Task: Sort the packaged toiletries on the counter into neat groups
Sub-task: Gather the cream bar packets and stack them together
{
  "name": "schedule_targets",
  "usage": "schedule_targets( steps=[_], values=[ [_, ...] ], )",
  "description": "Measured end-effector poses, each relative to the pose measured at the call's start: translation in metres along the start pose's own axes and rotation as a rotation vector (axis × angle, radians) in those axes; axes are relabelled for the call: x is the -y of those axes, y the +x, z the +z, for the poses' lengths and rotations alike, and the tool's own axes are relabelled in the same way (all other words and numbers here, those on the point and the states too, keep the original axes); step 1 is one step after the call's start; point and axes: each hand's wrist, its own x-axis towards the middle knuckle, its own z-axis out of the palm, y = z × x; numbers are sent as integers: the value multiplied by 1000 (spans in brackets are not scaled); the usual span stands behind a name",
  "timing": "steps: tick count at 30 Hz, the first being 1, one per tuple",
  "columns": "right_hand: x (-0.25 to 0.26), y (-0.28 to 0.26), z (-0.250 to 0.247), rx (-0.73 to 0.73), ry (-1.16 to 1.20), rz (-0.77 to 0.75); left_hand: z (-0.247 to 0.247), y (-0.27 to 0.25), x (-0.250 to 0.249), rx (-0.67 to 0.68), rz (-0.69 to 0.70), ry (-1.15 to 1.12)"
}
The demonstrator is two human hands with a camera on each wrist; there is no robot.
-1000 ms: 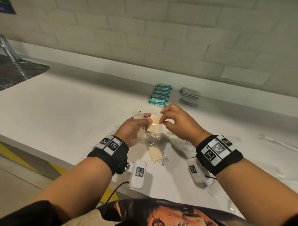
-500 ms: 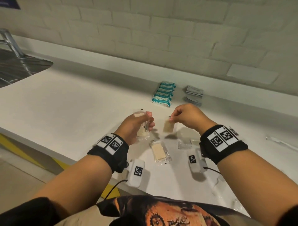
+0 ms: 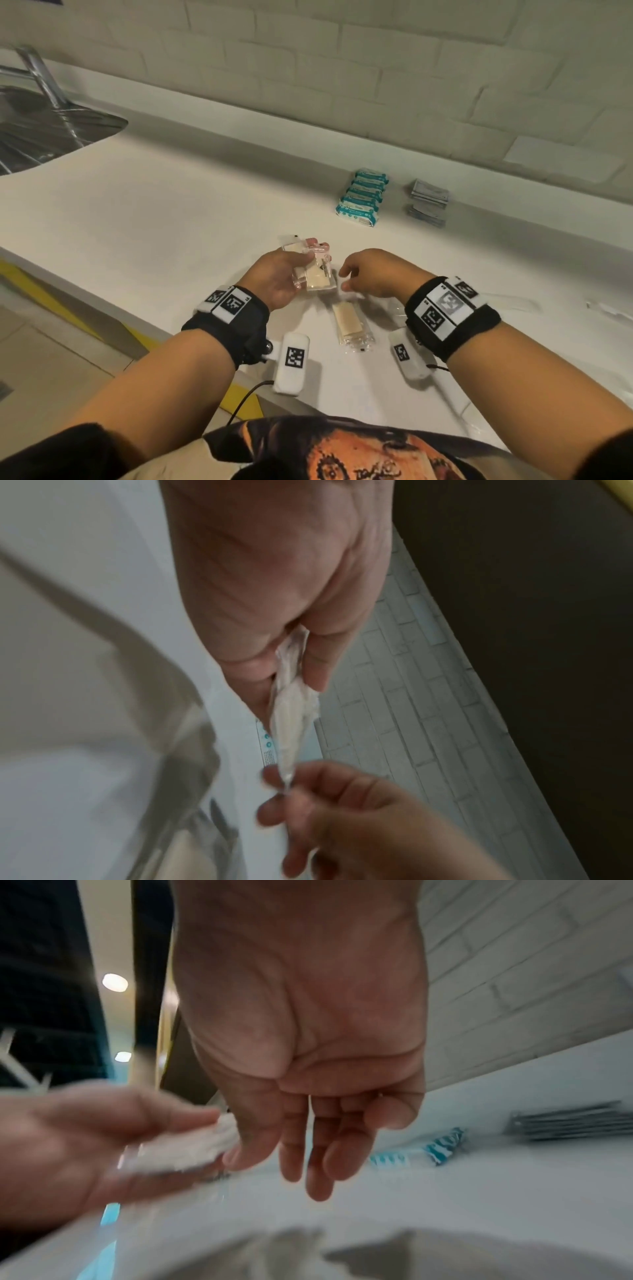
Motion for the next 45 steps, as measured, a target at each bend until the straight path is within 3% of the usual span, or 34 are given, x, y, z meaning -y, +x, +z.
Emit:
schedule_targets(
  steps=[4, 8, 11, 13, 16, 19, 25, 32, 37, 43, 45],
  values=[
    [-1, -5, -16, -81, 491, 0, 6, -4, -1, -4, 87, 21],
    [6, -11, -15, -182, 677, -19, 14, -4, 0, 78, 130, 58],
    [-1, -12, -18, -336, 699, 5, 19, -1, 0, 55, 136, 111],
    [-8, -16, -23, -482, 644, -29, 18, 3, -2, -9, 63, 139],
    [-12, -26, -27, -625, 261, -207, 17, 2, -3, 50, -73, 152],
    [-15, -30, -26, -577, 82, -350, 25, -1, -2, 104, 7, 143],
    [-17, -27, -33, -429, 723, -79, 24, -2, -3, 103, 272, 327],
    [-11, -25, -42, -280, 815, -76, 19, -5, -2, 167, 304, 401],
    [-16, -20, -44, -382, 315, 56, 11, -12, -1, 92, 259, 267],
    [2, -17, -14, -82, -4, -69, 2, -20, 2, 45, 127, 125],
    [4, -12, 2, -42, -35, -60, 2, -23, 2, 62, 86, 45]
  ],
)
